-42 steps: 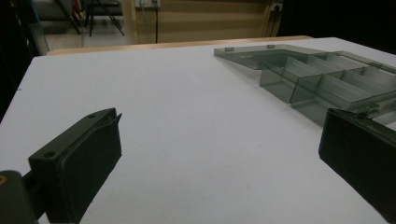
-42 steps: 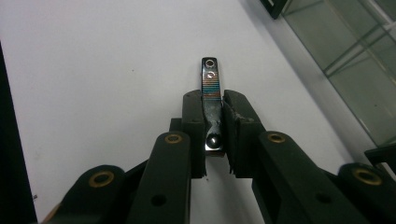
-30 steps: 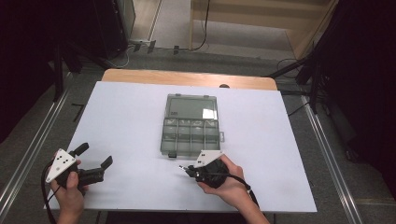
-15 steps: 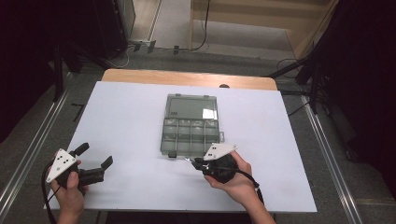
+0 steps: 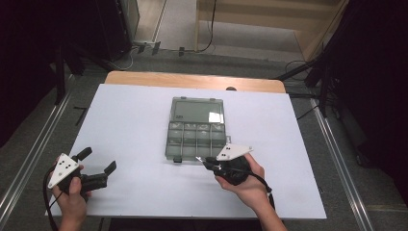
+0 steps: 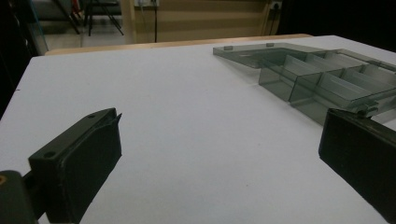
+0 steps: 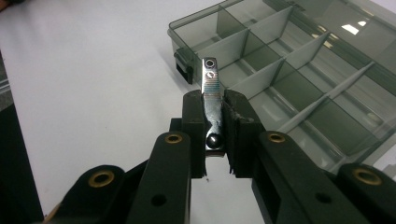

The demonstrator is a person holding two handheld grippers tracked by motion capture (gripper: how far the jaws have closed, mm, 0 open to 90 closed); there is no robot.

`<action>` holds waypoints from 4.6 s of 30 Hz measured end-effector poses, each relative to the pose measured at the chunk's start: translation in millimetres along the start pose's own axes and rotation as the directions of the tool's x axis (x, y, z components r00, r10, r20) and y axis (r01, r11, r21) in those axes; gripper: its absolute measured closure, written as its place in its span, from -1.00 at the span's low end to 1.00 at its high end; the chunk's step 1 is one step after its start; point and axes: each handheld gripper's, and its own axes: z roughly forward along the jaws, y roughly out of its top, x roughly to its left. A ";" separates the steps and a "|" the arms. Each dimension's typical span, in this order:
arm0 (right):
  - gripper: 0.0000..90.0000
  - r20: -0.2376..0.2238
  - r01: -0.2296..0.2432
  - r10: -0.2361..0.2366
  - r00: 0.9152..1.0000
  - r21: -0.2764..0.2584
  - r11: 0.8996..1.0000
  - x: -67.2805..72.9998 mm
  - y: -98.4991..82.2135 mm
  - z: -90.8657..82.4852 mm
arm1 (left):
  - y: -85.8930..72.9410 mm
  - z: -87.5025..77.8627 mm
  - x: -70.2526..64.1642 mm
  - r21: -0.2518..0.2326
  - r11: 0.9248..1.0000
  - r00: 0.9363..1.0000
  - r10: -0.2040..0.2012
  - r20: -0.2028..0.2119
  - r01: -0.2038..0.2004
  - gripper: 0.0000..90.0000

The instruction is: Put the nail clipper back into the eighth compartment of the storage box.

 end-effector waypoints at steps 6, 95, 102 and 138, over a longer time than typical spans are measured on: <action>0.81 0.017 -0.013 0.013 1.000 -0.011 1.000 -3.3 -0.4 -2.3 | 0.0 0.1 -0.1 0.000 1.000 1.000 0.000 0.000 0.000 -1.00; -1.00 0.171 -0.263 0.326 0.930 -0.312 0.913 -62.3 -63.9 -49.1 | -0.2 0.4 -2.2 0.006 1.000 1.000 0.014 -0.006 -0.014 -1.00; -1.00 0.178 -0.280 0.346 0.921 -0.314 0.907 -65.6 -76.7 -59.0 | -0.1 0.1 -2.3 0.005 1.000 1.000 0.013 -0.007 -0.013 -1.00; -1.00 0.305 -0.293 0.406 0.861 -0.355 0.888 -95.0 -168.3 -116.7 | -0.2 0.3 -3.1 0.008 1.000 1.000 0.021 -0.009 -0.021 -1.00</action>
